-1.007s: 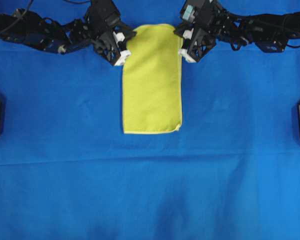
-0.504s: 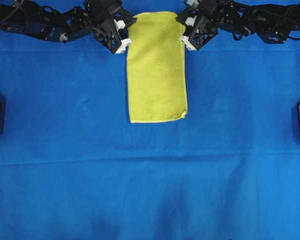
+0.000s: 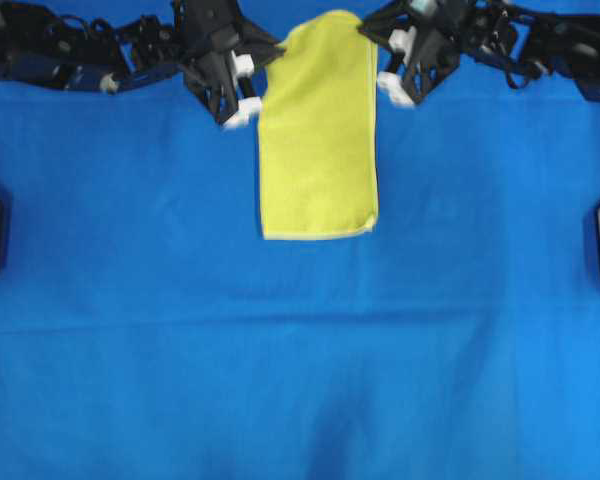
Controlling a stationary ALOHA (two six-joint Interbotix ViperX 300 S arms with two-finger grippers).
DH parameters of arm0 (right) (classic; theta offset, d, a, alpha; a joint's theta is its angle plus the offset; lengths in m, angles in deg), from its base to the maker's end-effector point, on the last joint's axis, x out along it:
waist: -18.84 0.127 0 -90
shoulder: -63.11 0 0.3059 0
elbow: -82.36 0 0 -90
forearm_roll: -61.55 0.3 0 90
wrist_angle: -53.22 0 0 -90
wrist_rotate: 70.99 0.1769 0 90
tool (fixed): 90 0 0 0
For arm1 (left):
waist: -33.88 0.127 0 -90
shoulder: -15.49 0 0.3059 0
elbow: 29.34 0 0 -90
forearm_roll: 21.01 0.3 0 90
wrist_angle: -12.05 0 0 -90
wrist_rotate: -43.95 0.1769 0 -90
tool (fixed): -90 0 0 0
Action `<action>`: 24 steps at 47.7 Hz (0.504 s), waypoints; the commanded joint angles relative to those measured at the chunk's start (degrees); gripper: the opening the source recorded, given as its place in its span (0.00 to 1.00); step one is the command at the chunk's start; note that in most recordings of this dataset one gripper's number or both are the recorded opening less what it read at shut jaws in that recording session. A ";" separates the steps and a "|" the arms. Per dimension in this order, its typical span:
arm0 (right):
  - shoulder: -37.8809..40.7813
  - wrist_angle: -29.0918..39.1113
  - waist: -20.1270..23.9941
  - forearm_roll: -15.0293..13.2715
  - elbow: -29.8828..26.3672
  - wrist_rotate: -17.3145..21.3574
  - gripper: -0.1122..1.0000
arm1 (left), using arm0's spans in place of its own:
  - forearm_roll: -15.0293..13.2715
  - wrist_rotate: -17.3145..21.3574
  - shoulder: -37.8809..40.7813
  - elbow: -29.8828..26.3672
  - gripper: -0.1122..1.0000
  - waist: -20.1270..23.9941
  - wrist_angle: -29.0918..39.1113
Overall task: Fold a vertical towel.
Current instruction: 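Lift the top edge with both grippers and fold it down onto the bottom edge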
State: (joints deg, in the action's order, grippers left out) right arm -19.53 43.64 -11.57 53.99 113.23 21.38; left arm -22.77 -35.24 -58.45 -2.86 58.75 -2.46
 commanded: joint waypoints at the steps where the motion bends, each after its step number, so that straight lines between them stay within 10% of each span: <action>1: -4.13 0.97 1.67 0.00 0.70 0.09 0.16 | 0.09 0.09 -3.52 0.26 0.13 -1.32 1.23; 24: -8.44 4.92 13.01 0.44 8.00 0.44 0.16 | 0.00 -3.43 -7.38 6.15 0.13 -13.18 6.33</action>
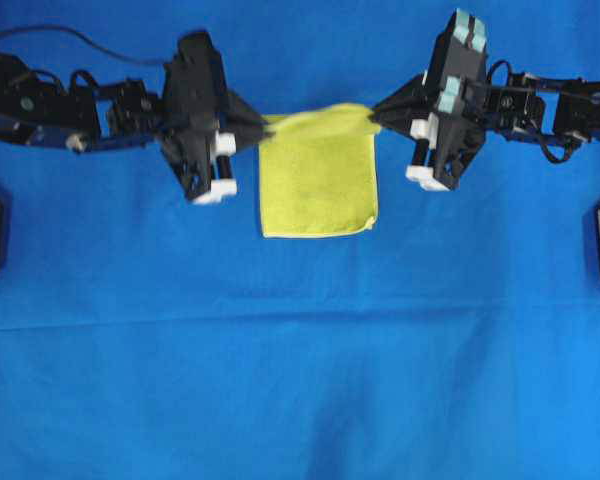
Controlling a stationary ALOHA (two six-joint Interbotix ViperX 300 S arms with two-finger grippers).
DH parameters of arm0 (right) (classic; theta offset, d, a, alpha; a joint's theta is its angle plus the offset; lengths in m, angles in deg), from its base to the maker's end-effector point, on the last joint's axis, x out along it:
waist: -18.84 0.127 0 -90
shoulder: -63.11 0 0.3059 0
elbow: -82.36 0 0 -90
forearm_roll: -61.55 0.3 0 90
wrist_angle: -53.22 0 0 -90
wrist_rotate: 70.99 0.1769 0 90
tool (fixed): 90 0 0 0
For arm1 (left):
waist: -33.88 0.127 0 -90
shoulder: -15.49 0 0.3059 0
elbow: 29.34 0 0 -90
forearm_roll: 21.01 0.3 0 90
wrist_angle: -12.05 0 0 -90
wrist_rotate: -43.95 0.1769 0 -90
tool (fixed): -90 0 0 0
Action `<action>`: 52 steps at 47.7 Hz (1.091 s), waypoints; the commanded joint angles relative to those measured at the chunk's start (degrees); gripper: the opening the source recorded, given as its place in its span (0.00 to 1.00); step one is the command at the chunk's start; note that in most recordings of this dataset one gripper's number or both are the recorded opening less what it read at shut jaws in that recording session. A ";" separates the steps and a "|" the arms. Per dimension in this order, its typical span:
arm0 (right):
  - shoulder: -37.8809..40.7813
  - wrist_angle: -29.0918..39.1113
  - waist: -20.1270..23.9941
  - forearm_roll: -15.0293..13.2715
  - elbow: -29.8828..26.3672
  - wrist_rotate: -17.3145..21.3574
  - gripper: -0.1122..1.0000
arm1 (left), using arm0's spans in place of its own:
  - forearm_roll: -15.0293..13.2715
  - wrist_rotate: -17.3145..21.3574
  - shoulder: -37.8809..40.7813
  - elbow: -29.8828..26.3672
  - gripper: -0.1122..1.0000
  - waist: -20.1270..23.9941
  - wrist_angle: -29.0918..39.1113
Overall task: Fold a vertical towel.
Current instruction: 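Lift the top edge with both grippers and fold it down onto the bottom edge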
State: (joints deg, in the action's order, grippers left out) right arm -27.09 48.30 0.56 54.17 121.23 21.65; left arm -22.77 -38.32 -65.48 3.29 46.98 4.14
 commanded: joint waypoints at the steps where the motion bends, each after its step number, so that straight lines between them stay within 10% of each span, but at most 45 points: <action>1: -0.70 0.26 1.14 0.35 0.18 0.18 0.16 | -0.09 -0.70 -0.18 0.18 0.13 -1.76 -0.35; 52: 8.88 -2.02 8.17 4.75 0.44 1.14 0.18 | 0.00 -5.27 9.58 0.44 0.15 -8.09 -5.89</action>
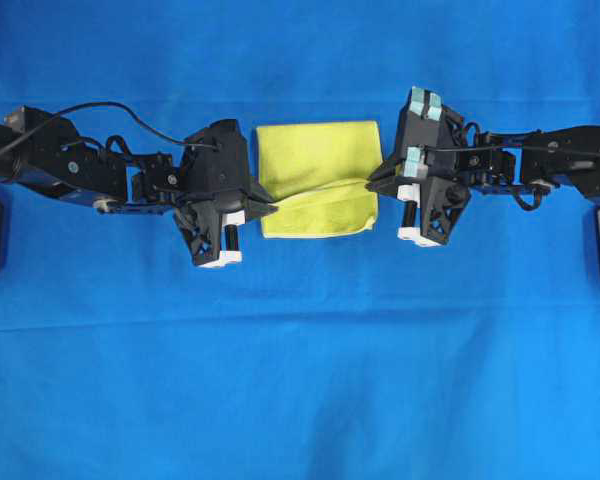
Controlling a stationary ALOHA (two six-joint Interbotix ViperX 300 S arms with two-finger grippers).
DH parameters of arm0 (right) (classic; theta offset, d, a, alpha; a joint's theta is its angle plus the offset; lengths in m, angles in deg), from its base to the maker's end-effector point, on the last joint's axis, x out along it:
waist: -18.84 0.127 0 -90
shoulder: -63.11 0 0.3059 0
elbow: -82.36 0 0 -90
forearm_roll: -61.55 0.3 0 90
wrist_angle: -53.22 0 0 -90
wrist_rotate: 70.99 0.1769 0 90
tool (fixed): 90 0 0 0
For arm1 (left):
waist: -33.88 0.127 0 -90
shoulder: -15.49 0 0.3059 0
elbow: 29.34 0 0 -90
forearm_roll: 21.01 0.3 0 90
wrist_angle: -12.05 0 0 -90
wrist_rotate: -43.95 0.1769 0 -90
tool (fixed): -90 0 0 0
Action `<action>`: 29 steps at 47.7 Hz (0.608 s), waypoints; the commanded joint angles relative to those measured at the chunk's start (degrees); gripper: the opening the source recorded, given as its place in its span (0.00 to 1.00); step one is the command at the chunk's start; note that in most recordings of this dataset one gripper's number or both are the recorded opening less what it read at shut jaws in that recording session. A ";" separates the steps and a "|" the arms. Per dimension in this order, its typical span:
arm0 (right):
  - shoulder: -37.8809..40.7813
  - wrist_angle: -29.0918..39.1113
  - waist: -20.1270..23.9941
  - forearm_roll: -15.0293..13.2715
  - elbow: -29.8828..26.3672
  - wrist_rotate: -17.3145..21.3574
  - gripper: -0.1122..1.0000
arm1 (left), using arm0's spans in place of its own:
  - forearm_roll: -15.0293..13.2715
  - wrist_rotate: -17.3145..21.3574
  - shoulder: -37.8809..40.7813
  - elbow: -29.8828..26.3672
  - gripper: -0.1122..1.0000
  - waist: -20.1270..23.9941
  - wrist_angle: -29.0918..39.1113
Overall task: Fold a vertical towel.
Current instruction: 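Lift the top edge with both grippers and fold it down onto the bottom edge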
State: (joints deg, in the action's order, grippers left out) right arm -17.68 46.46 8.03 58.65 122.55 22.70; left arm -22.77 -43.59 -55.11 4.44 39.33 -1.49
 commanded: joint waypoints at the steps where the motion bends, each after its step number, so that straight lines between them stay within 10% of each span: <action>1: -0.62 -0.18 0.97 0.26 -0.88 0.09 0.21 | -0.09 0.00 -0.88 -0.70 0.18 -0.44 -0.26; 10: -0.62 0.09 3.25 0.26 -0.79 0.18 0.66 | -0.09 -0.18 -1.41 -0.18 0.62 -2.11 -0.18; 29: -2.20 4.39 7.65 0.26 -2.11 0.35 0.56 | -0.09 -1.41 -4.66 0.44 0.61 -5.71 1.67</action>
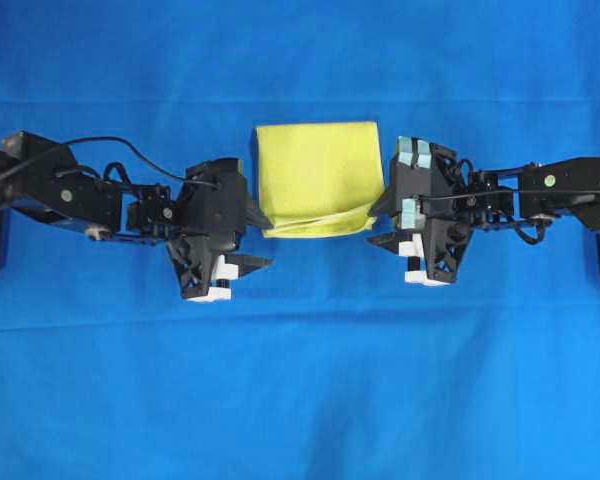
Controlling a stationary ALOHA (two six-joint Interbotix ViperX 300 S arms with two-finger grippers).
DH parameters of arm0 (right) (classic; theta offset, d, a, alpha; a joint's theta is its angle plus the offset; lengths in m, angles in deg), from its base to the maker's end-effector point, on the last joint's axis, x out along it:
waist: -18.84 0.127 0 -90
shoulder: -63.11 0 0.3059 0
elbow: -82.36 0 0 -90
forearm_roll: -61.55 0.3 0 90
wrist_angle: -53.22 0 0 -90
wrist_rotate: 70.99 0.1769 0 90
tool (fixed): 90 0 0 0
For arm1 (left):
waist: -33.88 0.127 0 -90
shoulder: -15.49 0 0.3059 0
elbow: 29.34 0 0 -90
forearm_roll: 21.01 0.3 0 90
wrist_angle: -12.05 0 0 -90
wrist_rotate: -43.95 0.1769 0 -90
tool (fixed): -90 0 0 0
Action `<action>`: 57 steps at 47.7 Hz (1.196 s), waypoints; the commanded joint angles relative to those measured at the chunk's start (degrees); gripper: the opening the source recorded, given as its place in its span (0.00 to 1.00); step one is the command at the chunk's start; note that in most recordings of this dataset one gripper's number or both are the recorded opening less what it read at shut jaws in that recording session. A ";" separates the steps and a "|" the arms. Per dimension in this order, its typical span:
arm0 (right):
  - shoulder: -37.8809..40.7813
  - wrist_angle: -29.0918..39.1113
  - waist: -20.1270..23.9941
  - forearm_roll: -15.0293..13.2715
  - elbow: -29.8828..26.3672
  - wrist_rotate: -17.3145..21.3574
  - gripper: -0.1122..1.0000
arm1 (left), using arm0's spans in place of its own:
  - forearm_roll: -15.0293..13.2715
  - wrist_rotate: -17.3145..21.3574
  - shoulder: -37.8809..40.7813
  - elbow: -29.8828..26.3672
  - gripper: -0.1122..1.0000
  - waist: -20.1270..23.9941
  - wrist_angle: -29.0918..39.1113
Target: Fold a vertical towel.
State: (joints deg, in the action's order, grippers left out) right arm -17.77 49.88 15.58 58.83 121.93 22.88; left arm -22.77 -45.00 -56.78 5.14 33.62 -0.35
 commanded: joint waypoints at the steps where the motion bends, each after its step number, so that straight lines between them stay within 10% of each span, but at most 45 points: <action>1: -2.55 1.32 0.09 0.09 -1.67 0.18 0.56 | 0.00 0.09 -3.60 -0.18 0.61 0.00 0.79; 34: -35.42 10.72 0.09 -0.53 -2.20 -0.26 0.56 | 0.00 -0.09 -36.47 3.08 0.59 0.09 14.33; 57: -61.61 15.47 -0.44 -2.46 8.61 -0.09 0.55 | 0.00 -0.09 -63.90 15.73 0.58 0.35 18.02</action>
State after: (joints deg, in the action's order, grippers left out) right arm -76.40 65.62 15.50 56.45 129.05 22.70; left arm -22.85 -45.00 -117.52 19.55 33.79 17.76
